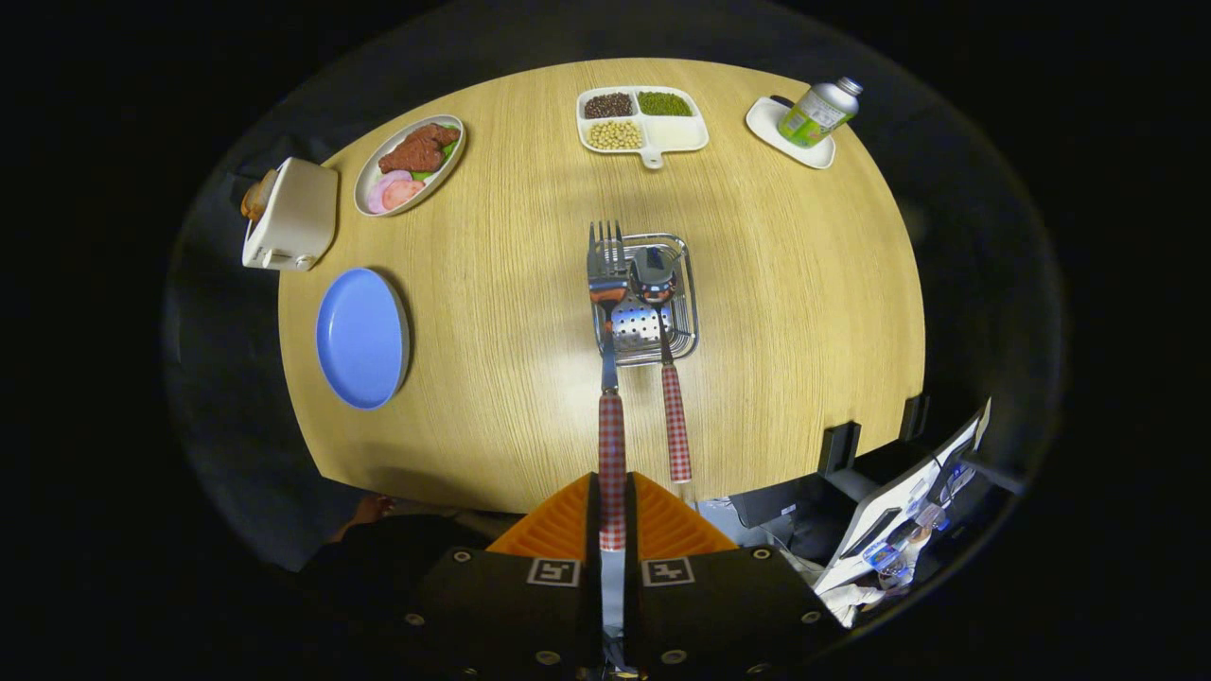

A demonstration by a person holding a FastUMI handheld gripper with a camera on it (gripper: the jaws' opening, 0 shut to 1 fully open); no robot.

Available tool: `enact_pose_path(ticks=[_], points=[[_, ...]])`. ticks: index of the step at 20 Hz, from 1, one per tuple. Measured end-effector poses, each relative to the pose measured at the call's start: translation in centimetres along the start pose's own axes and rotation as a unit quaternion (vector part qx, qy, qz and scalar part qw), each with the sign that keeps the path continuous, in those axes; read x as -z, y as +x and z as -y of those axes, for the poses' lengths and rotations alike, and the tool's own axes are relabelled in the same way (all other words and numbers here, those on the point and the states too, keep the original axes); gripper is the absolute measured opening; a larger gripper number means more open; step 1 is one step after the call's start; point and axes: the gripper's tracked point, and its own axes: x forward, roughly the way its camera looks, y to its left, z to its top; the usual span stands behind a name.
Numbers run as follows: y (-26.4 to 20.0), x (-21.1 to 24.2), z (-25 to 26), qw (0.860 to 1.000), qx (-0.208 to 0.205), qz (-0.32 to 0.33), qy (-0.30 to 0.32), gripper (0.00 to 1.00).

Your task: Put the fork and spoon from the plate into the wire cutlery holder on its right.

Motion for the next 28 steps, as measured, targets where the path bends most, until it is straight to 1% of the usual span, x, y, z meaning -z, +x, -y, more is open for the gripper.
enact_pose_path(ticks=[5,7,10,14,17,19,22,24,28], points=[[0.8,-0.5,0.9,0.998,-0.023,-0.047,0.019,0.09],[1.1,-0.1,0.7,0.996,-0.037,-0.071,0.026,0.09],[1.6,0.5,1.0,0.994,-0.038,-0.099,0.023,0.09],[1.8,0.3,0.4,0.992,-0.049,-0.115,0.012,0.09],[1.8,-0.1,0.2,0.991,-0.052,-0.124,0.006,0.13],[1.7,-1.4,0.6,0.992,-0.047,-0.120,0.013,0.13],[1.2,-3.6,0.8,0.994,-0.049,-0.094,0.025,0.14],[0.3,-5.1,0.6,0.996,-0.056,-0.068,0.029,0.16],[-1.6,-8.3,0.8,0.996,-0.066,0.009,0.058,0.17]])
